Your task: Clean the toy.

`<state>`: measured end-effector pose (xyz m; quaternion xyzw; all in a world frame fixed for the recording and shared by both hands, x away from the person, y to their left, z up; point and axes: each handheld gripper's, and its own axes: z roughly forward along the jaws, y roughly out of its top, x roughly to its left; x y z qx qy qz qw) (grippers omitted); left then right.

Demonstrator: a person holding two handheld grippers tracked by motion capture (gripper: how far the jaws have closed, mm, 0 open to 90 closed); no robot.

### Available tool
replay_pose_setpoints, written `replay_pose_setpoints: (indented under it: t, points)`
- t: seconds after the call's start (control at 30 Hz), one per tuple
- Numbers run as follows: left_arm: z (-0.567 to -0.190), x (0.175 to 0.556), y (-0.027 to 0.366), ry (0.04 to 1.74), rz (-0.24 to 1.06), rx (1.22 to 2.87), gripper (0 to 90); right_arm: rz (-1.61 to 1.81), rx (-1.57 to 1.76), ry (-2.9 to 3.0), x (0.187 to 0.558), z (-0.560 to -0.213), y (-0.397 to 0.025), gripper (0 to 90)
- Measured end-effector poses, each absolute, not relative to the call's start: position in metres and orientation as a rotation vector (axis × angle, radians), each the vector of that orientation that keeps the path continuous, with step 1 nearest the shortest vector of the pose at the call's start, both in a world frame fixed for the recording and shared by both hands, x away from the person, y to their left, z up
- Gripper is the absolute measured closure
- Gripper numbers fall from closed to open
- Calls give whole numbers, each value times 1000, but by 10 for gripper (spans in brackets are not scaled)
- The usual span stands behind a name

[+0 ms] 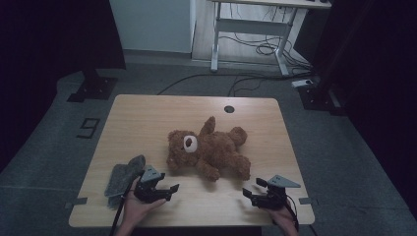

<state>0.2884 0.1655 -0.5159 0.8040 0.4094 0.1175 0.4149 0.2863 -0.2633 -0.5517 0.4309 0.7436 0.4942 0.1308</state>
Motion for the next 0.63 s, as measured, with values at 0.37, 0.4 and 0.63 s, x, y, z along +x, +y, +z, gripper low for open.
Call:
replay_pose_setpoints:
  t: [0.37, 0.4, 0.63]
  points:
    - [-516, 289, 168, 1040, 294, 2009, 259, 1438, 1246, 2156, 287, -552, -263, 190]
    - [-516, 289, 168, 1042, 293, 2011, 259, 1439, 1246, 2155, 287, -552, -264, 190]
    - [-516, 289, 168, 1043, 295, 2009, 258, 1442, 1243, 2158, 287, -551, -264, 190]
